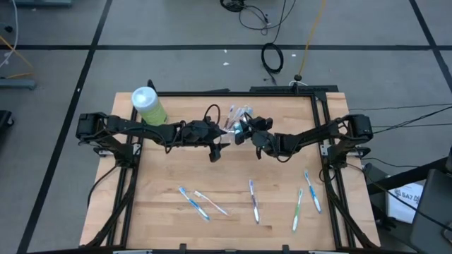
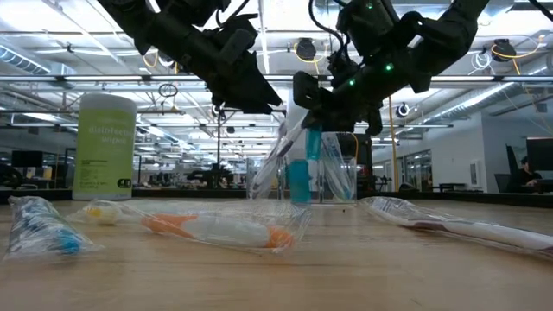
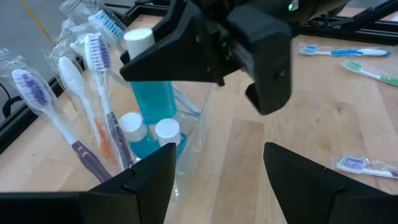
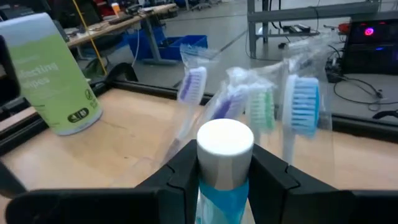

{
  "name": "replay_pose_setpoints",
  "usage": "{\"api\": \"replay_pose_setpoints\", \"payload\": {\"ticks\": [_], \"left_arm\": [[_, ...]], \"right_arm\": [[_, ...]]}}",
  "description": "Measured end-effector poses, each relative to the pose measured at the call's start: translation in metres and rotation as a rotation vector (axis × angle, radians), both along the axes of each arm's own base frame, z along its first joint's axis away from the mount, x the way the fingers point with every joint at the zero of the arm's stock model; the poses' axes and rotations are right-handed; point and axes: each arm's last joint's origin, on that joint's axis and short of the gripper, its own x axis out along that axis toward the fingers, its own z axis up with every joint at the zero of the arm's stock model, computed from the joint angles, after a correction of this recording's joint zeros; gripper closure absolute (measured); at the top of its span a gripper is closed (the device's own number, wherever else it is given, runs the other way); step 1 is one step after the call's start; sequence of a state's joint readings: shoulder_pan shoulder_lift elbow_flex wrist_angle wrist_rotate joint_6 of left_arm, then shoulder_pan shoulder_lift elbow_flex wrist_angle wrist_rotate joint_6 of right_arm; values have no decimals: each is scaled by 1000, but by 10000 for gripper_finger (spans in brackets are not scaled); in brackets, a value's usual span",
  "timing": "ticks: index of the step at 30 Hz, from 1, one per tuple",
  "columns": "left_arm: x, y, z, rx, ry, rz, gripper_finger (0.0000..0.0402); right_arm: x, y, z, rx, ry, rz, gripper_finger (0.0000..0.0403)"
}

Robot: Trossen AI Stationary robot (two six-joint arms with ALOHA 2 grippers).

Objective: Pick & Place toothbrushing station
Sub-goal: Put the blue mouthwash into the transparent organizer, then put the right blue toothbrush into the transparent organizer

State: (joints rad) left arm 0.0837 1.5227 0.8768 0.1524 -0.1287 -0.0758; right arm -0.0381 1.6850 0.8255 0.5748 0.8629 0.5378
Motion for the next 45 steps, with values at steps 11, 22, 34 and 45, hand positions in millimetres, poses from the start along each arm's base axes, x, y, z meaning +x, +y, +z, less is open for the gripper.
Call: {"api": "replay_pose_setpoints", "payload": {"ticks": [11, 22, 34, 45], "left_arm": [[0, 0, 0, 1, 0, -1, 151], [0, 0, 0, 1, 0, -1, 151], [0, 0, 0, 1, 0, -1, 151], [0, 0, 0, 0, 0, 0, 151]], "right_arm": [[-1, 0, -2, 18, 3, -7, 312], [-2, 0, -4, 23, 32, -1, 291], [-2, 1, -7, 25, 88, 60, 282], [-2, -5, -11, 64, 144, 150, 245]]}}
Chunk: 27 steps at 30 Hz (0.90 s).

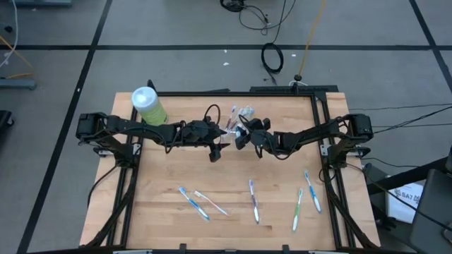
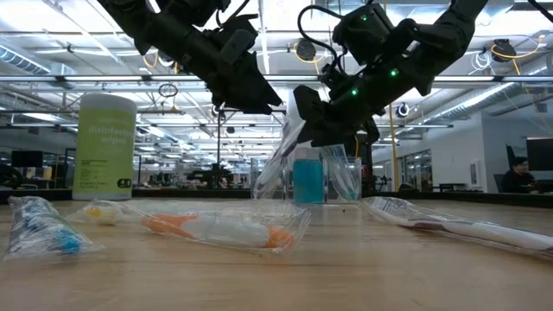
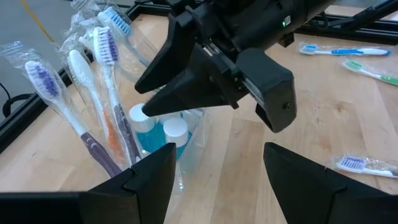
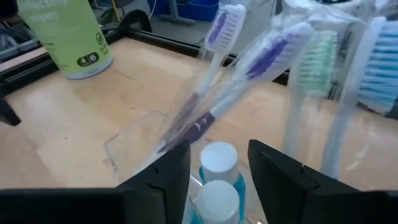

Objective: Pick & Place toothbrushing station
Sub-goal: Put the right blue toothbrush into the transparent organizer

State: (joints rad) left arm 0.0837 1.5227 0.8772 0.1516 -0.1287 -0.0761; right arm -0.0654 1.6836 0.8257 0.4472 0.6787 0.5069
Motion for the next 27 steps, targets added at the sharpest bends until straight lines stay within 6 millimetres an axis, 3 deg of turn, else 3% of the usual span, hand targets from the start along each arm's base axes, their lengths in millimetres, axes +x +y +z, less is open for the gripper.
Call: {"api": "replay_pose_setpoints", "payload": {"ticks": [7, 13, 20, 23, 27], "left_arm": [[0, 0, 0, 0, 2, 0, 151], [-1, 0, -2, 12, 21, -8, 151], [-5, -1, -1, 11, 56, -9, 151], [-7, -1, 4, 13, 44, -7, 151], [-8, -1, 6, 7, 38, -4, 151]], "right_arm": [[0, 0, 0, -19, 23, 12, 234], [-7, 8, 31, -97, 2, 86, 245], [-22, 50, 65, -51, -52, 409, 252], [-32, 73, 65, 43, -26, 511, 253], [-49, 93, 53, 211, 106, 504, 261]]}}
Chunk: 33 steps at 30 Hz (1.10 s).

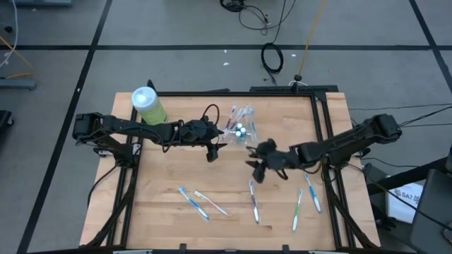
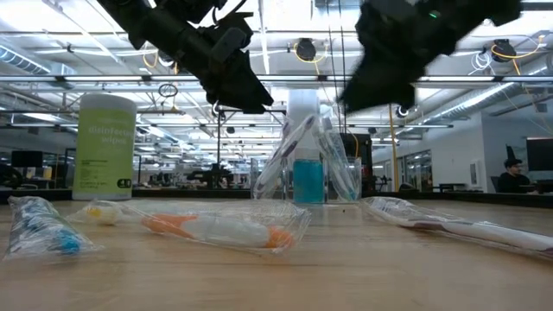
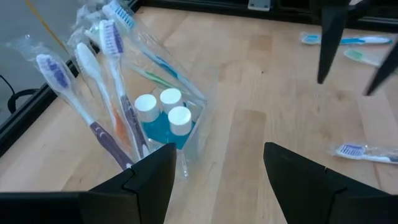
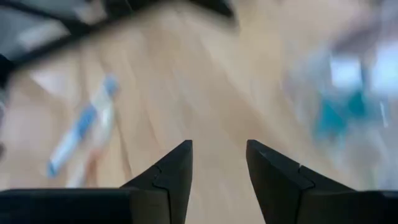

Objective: Pick & Place toothbrushing station
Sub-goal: Put the right blue toothbrush into the transparent organizer

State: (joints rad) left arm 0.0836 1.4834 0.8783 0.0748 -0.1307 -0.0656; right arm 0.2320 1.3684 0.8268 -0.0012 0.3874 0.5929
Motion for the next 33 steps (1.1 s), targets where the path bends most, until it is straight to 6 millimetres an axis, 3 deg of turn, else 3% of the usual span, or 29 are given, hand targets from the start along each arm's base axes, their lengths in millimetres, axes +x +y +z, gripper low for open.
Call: {"api": "replay_pose_setpoints", "payload": {"ticks": [10, 17, 22, 29, 33], "left_arm": [[0, 0, -1, -4, 5, 2, 151], [0, 0, -1, -4, 5, 2, 151], [0, 0, -1, -3, 6, 1, 151], [0, 0, -1, -4, 6, 1, 151], [0, 0, -1, -8, 5, 3, 151]], "right_arm": [[-73, 8, -18, 440, 602, -296, 281], [-115, 12, -20, 562, 980, -624, 287], [-127, 16, -21, 527, 1051, -706, 287], [-132, 19, -54, 587, 1027, -641, 280], [-133, 18, -61, 588, 1015, -623, 271]]}}
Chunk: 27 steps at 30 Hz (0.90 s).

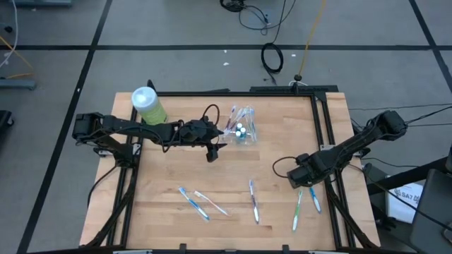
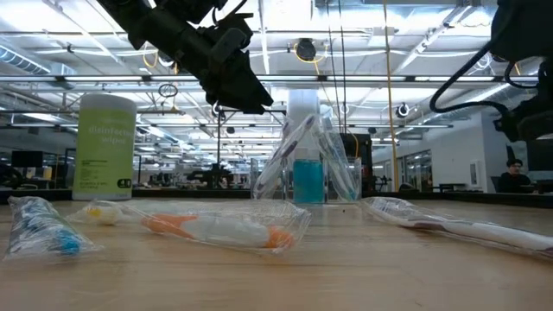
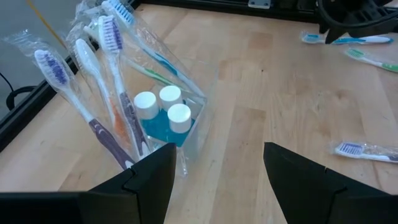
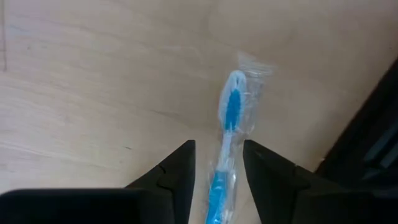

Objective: Pick & Place toothbrushing station
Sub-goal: Put the right blue toothbrush into the transparent organizer

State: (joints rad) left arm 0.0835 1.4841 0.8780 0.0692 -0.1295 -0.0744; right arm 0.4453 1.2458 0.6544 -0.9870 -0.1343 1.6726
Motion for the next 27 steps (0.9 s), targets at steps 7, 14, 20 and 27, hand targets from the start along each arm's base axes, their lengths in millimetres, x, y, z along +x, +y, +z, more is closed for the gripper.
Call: {"api": "replay_pose_setpoints", "payload": {"ticks": [7, 14, 20, 27], "left_arm": [[0, 0, 0, -5, -1, 3, 151], [0, 0, 0, -6, 0, 3, 151], [0, 0, -1, -3, 7, 1, 151], [0, 0, -1, -1, 9, 0, 151]], "right_arm": [[-1, 0, 0, -7, 5, 8, 259], [-12, -6, -23, -15, 18, -56, 260], [-19, -9, -32, -41, 25, -49, 268], [-20, -11, -33, -79, 24, -37, 319]]}}
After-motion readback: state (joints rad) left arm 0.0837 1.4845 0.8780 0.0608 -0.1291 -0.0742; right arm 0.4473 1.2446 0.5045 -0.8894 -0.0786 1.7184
